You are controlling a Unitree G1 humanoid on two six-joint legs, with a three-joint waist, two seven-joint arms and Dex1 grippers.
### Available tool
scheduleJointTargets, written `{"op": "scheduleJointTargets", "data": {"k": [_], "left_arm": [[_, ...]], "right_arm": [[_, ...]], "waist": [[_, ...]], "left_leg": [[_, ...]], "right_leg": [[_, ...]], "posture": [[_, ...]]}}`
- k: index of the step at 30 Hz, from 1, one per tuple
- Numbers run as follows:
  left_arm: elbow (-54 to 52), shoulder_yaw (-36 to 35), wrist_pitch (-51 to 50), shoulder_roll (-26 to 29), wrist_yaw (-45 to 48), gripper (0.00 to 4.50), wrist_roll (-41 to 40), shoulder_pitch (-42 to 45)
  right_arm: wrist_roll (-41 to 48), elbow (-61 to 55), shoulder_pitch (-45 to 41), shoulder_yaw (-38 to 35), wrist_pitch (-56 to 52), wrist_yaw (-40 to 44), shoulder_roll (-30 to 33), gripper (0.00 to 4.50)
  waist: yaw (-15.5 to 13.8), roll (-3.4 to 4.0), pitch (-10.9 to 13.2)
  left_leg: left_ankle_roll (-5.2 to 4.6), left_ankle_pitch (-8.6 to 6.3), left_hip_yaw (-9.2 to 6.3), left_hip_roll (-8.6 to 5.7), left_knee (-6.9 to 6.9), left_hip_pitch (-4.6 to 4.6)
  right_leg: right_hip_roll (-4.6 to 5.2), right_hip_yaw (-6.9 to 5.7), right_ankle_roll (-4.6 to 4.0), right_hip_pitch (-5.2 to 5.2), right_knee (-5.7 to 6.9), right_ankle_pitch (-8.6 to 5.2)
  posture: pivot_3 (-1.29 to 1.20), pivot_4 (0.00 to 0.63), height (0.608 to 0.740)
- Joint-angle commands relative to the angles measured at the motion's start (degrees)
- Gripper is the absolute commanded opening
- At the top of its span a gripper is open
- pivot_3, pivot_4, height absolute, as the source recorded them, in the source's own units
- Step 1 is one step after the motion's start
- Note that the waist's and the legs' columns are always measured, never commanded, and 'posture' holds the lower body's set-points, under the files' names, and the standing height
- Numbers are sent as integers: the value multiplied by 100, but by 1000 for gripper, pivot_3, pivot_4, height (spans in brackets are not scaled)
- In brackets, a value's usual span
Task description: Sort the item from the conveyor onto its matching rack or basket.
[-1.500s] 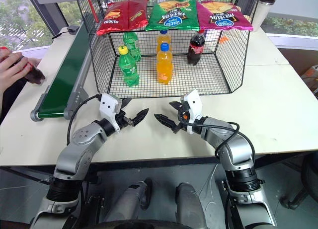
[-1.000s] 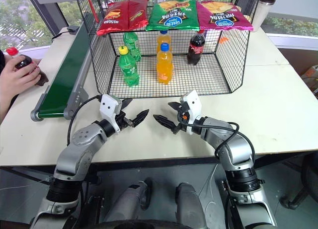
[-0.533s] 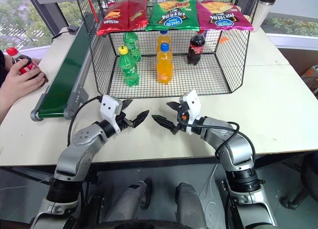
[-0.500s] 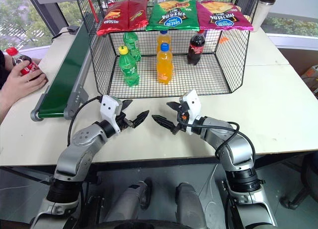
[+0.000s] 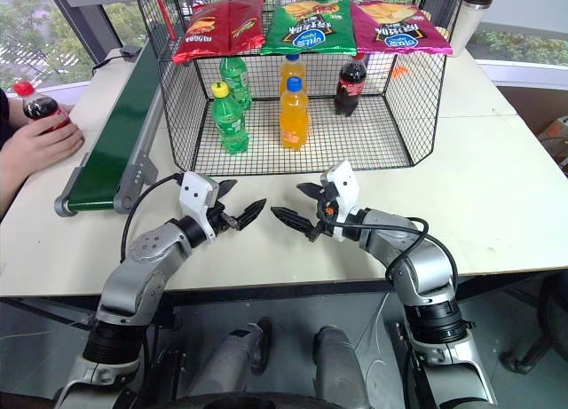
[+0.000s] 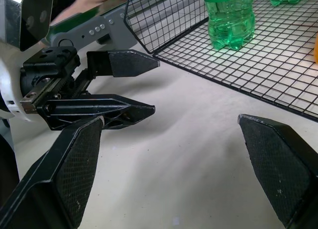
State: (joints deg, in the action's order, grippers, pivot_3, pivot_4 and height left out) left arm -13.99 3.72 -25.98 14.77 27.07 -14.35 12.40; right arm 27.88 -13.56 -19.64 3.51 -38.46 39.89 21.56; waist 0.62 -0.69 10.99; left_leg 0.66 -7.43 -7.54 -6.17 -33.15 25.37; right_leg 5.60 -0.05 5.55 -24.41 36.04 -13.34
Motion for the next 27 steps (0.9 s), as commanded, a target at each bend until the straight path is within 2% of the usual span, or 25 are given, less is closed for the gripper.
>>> {"op": "scheduleJointTargets", "data": {"k": [1,27], "left_arm": [[-200,-1,27,18,11,4500,-57,31],[-277,-112,225,212,-18,4500,45,21]], "right_arm": [[104,-270,-55,-41,28,61,67,4491],[133,-263,-271,-58,94,222,167,4491]], "waist": [[0,0,0],[0,0,0]], "left_leg": [[0,0,0,0,0,0],[0,0,0,0,1,1]], "right_leg": [[0,0,0,0,0,0],[1,0,0,-2,-2,0]], "posture": [[0,150,738],[0,150,738]]}}
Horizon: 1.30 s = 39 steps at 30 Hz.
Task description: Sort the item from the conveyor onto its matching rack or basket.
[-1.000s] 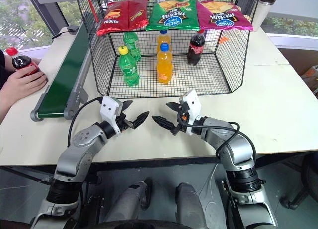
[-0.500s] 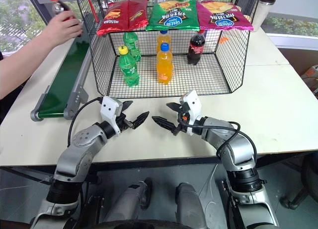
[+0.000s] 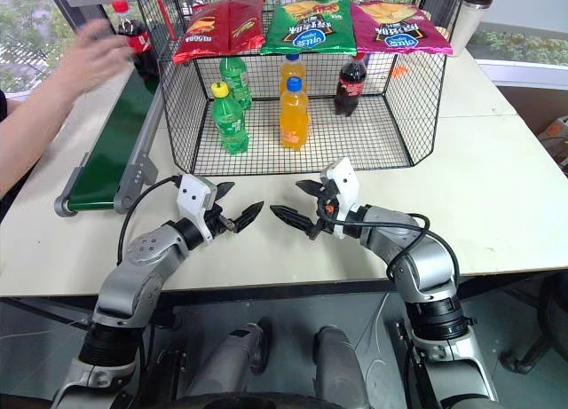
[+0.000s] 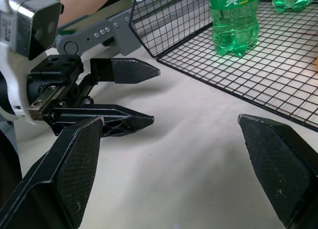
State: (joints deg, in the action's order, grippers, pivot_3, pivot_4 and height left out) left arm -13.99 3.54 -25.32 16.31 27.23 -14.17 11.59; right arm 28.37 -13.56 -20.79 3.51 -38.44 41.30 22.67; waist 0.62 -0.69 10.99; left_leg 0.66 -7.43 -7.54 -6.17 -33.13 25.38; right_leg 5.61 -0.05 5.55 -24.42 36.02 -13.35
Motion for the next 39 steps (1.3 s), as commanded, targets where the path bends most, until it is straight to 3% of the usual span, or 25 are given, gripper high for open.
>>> {"op": "scheduleJointTargets", "data": {"k": [1,9,13,16,21,39], "left_arm": [[-356,-155,118,82,-61,4500,-6,125],[-1328,-1163,-513,349,-384,4500,-618,-127],[-1593,-2208,-1016,488,-699,4500,-1161,-406],[-1515,-2748,-1098,626,-870,4500,-1326,-475],[-494,-3631,-492,787,-1507,4500,-962,-270],[564,-3172,273,998,-1390,4500,-616,40]], "right_arm": [[93,-300,-175,-36,95,119,84,4491],[159,-664,-420,84,60,315,177,4491],[347,-815,-736,100,-37,347,81,4491],[363,-781,-881,166,20,418,61,4491],[374,-603,-1053,290,69,536,-24,4491],[310,-596,-894,320,112,513,37,4491]], "waist": [[0,0,0],[14,-1,1],[16,-2,2],[16,-1,2],[-12,-4,1],[-1,-5,0]], "left_leg": [[0,0,0,0,0,0],[0,0,-1,2,8,2],[0,0,-2,2,8,2],[0,0,-4,4,8,1],[1,0,-6,2,7,2],[1,-1,-5,2,12,4]], "right_leg": [[0,0,0,0,0,0],[-1,0,2,-5,-1,-2],[-1,0,2,-6,-2,-1],[-3,0,3,-7,0,-3],[-1,-3,2,-2,-7,-3],[0,-3,-5,-5,-12,2]], "posture": [[0,150,738],[0,150,738],[0,150,738],[0,150,738],[0,150,738],[0,150,738]]}}
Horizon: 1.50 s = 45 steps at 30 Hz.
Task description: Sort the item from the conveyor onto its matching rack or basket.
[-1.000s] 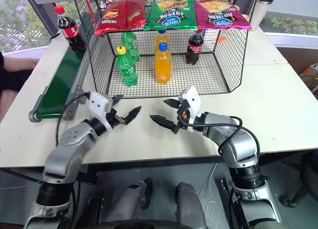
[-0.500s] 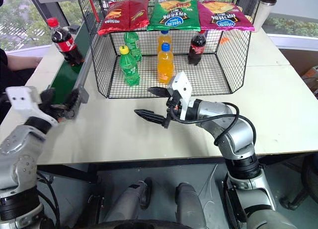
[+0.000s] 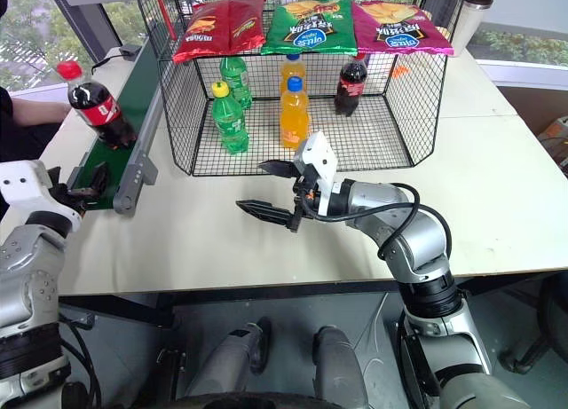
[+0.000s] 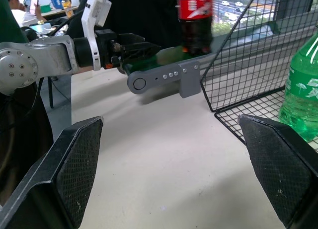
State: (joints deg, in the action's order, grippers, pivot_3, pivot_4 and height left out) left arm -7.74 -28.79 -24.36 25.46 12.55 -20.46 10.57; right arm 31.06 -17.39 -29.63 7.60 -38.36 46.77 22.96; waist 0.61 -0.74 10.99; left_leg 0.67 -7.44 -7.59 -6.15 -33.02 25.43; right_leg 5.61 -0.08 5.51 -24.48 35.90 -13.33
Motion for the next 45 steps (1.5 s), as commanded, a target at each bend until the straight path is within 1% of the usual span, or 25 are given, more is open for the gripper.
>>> {"op": "scheduleJointTargets", "data": {"k": [1,9,12,15,16,17,21,25,28,30,33,39,42,45], "left_arm": [[-32,89,190,85,81,4500,12,170],[173,239,290,83,116,4500,48,347],[302,292,561,129,47,4500,274,331],[332,160,752,44,260,3634,8,335],[298,111,711,34,283,3155,-100,363],[266,90,680,48,259,3003,-133,390],[196,86,693,185,183,3004,-139,494],[119,119,485,451,468,3004,-382,698],[58,441,353,727,1068,3004,-511,770],[-67,900,247,963,1721,3004,-560,677],[-192,1577,183,1090,2460,3004,-559,649],[-146,2679,480,943,3351,3004,-321,941],[-39,3091,691,818,3665,3004,-157,1076],[109,3527,975,558,3881,3004,58,1259]], "right_arm": [[45,-223,1,-93,100,-45,13,4491],[82,-319,69,-111,59,-119,78,4491],[69,-297,78,-118,69,-130,108,4491],[61,-294,101,-118,59,-148,135,4500],[54,-293,113,-110,51,-147,149,4500],[57,-303,124,-109,41,-143,164,4500],[84,-352,153,-122,12,-148,207,4500],[93,-353,146,-121,8,-120,283,4500],[93,-309,85,-145,33,-100,323,4500],[70,-321,55,-140,55,-121,329,4500],[57,-403,45,-128,34,-161,344,4500],[142,-484,-86,-251,-103,-309,341,4500],[160,-482,-138,-296,-152,-334,349,4500],[147,-458,-148,-329,-150,-363,370,4500]], "waist": [[1,0,0],[5,0,0],[8,0,0],[5,0,0],[5,0,0],[0,0,0],[-1,-3,1],[4,-5,3],[6,-5,3],[2,-5,3],[-10,-3,4],[30,-2,5],[20,-2,5],[7,-2,5]], "left_leg": [[0,0,0,0,0,0],[0,0,0,1,1,0],[0,0,0,0,1,0],[0,0,0,1,2,0],[0,0,0,1,2,0],[0,0,0,1,2,0],[0,0,0,0,1,3],[0,0,-1,1,1,5],[0,0,-1,0,1,5],[0,0,2,-1,2,5],[0,0,2,-3,2,6],[-1,0,2,1,11,11],[-1,0,1,3,16,11],[-1,0,2,1,16,11]], "right_leg": [[0,0,0,-1,0,0],[-1,0,0,-1,1,0],[-1,0,1,-1,1,0],[-1,0,0,-2,0,0],[-1,0,0,-2,0,0],[-1,0,0,-1,0,0],[0,0,1,-1,-2,0],[-1,-1,1,-4,-1,0],[-1,-1,1,-5,-1,0],[0,0,0,-5,-2,0],[2,-1,-1,-2,-7,0],[1,2,-1,-8,-19,1],[0,1,-1,-12,-18,1],[1,1,-1,-9,-21,1]], "posture": [[0,150,738],[0,150,738],[0,150,738],[0,150,738],[0,150,738],[0,150,738],[0,150,738],[0,150,738],[0,150,738],[0,150,738],[0,150,738],[0,150,738],[0,150,738],[0,150,738]]}}
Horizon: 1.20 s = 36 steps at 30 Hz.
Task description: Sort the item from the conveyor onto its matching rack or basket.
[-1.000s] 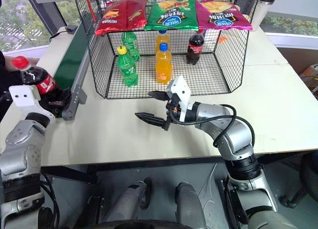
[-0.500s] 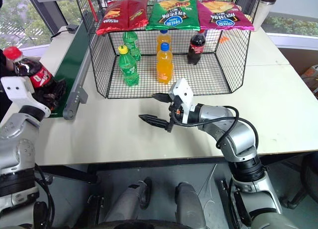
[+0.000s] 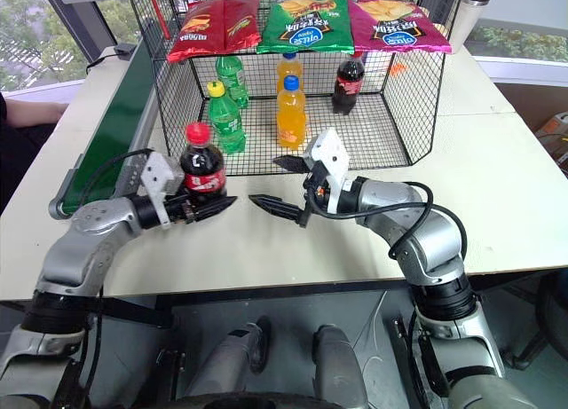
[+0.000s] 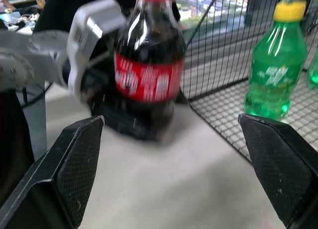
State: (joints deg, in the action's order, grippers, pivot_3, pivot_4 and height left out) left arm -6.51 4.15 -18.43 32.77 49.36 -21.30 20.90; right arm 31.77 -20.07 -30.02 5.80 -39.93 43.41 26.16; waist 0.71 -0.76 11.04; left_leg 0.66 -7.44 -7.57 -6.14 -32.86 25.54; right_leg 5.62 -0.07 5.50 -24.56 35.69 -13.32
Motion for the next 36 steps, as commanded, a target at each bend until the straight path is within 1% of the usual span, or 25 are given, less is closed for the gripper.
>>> {"op": "scheduleJointTargets", "data": {"k": [1,5,11,21,24,29,34,36], "left_arm": [[18,337,434,-256,255,3004,183,275],[185,708,737,-547,441,3004,425,433],[533,993,1157,-855,606,3004,740,609],[828,1064,1503,-1152,656,3004,975,764],[860,1044,1546,-1198,632,3004,989,781],[899,1002,1576,-1246,579,3004,1028,807],[916,976,1590,-1290,504,3004,1048,825],[940,951,1511,-1326,342,3004,1116,852]], "right_arm": [[72,-179,-114,-155,8,-34,53,4500],[77,-194,-141,-176,-19,-74,55,4500],[156,-260,-226,-209,-123,-149,39,4500],[207,-270,-319,-173,-216,-184,31,4500],[201,-258,-326,-183,-204,-185,23,3684],[263,-252,-329,-202,-196,-167,44,1217],[283,-280,-316,-204,-230,-167,74,1183],[205,-259,-325,-207,-216,-262,57,1183]], "waist": [[-5,0,0],[-7,0,0],[-5,0,0],[-4,0,0],[-5,0,0],[-5,0,0],[-7,0,0],[-6,0,0]], "left_leg": [[0,0,1,-2,0,0],[-1,0,1,-2,-2,0],[-2,1,0,-1,-3,-1],[-3,2,0,-2,-8,-2],[-7,4,0,-2,-9,-2],[-10,7,-1,-3,-14,-2],[-10,6,-1,-3,-15,-3],[-11,7,-1,-3,-16,-3]], "right_leg": [[1,0,0,1,-1,0],[1,0,1,3,-2,1],[-1,-1,2,3,1,1],[-1,-3,3,5,4,2],[-2,-3,4,5,7,2],[-2,-3,4,5,12,2],[-2,-3,4,6,13,2],[-3,-3,4,6,14,2]], "posture": [[0,150,738],[0,150,738],[0,150,738],[0,150,738],[0,150,738],[0,150,738],[0,150,738],[0,150,738]]}}
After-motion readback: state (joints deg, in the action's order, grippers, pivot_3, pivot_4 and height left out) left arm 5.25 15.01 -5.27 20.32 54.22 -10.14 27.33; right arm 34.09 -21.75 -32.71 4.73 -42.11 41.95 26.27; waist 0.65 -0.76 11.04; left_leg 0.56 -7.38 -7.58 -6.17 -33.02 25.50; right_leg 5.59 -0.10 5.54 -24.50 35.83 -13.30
